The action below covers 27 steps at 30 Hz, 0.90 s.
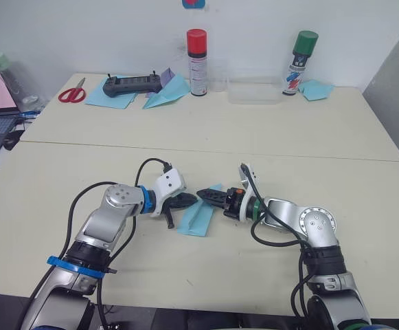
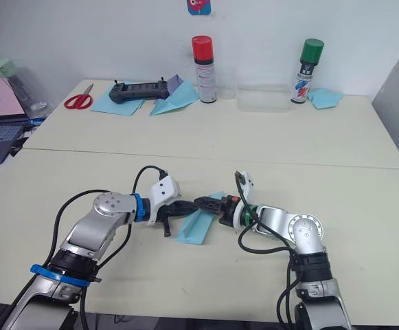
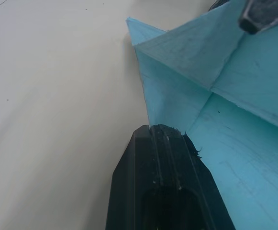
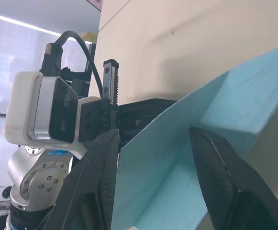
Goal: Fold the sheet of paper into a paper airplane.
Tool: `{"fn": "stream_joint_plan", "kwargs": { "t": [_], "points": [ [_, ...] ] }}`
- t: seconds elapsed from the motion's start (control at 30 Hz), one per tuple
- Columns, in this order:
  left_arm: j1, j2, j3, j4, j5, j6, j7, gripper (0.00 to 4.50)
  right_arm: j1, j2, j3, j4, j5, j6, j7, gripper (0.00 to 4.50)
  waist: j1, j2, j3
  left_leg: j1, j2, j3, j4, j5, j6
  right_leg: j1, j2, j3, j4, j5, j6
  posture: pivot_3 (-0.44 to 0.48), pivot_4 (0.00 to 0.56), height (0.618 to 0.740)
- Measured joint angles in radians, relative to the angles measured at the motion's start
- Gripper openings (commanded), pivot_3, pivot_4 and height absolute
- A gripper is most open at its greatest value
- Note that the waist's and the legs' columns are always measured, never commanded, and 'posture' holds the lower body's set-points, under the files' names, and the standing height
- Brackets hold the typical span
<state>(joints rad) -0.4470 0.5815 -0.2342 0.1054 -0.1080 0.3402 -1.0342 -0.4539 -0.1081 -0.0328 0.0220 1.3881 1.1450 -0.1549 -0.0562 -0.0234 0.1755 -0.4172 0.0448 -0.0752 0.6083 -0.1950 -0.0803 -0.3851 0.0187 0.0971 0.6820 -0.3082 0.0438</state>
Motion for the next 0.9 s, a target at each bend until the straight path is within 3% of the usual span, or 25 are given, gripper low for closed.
{"fn": "stream_joint_plan", "kwargs": {
  "t": [0.27, 0.37, 0.5, 0.53, 0.8, 0.9],
  "points": [
    [-0.002, -0.005, -0.001, 0.003, 0.006, -0.004, -0.001, 0.00, 0.001, 0.001, -0.014, 0.001, -0.032, 0.014, 0.006, 2.38, 0.001, 0.000, 0.000, 0.000, 0.000, 0.000, 0.000, 0.000, 0.000, 0.000, 0.000, 0.000, 0.000, 0.000, 0.000, 0.000, 0.150, 0.740],
    [-0.002, -0.005, -0.001, 0.003, 0.009, -0.006, -0.001, 0.00, 0.001, 0.010, -0.027, -0.001, -0.028, 0.022, 0.018, 2.98, 0.001, 0.000, 0.000, 0.000, 0.000, 0.000, 0.000, 0.000, 0.000, 0.000, 0.000, 0.000, 0.000, 0.000, 0.000, 0.000, 0.150, 0.740],
    [-0.002, -0.007, -0.001, 0.004, 0.015, -0.014, -0.002, 0.00, 0.001, 0.019, -0.036, -0.001, -0.029, 0.030, 0.019, 4.39, 0.001, 0.000, 0.000, 0.000, 0.000, 0.000, 0.000, 0.000, 0.000, 0.000, 0.000, 0.000, 0.000, 0.000, 0.000, 0.000, 0.150, 0.740],
    [-0.002, -0.008, -0.001, 0.005, 0.015, -0.016, -0.002, 0.00, 0.001, 0.022, -0.038, -0.001, -0.029, 0.030, 0.019, 4.45, 0.001, 0.000, 0.000, 0.000, 0.000, 0.000, 0.000, 0.000, 0.000, 0.000, 0.000, 0.000, 0.000, 0.000, 0.000, 0.000, 0.150, 0.740],
    [-0.002, -0.009, -0.001, 0.006, 0.016, -0.019, -0.002, 0.00, 0.001, 0.036, -0.054, -0.001, -0.037, 0.034, 0.022, 4.45, 0.002, 0.000, 0.000, 0.000, 0.000, 0.000, 0.000, 0.000, 0.000, 0.000, 0.000, 0.000, 0.000, 0.000, 0.000, 0.000, 0.150, 0.740],
    [-0.002, -0.009, -0.001, 0.006, 0.017, -0.019, -0.002, 0.00, 0.001, 0.033, -0.050, -0.001, -0.076, 0.032, 0.047, 3.86, 0.002, 0.000, 0.000, 0.000, 0.000, 0.000, 0.000, 0.000, 0.000, 0.000, 0.000, 0.000, 0.000, 0.000, 0.000, 0.000, 0.150, 0.740]
  ]
}}
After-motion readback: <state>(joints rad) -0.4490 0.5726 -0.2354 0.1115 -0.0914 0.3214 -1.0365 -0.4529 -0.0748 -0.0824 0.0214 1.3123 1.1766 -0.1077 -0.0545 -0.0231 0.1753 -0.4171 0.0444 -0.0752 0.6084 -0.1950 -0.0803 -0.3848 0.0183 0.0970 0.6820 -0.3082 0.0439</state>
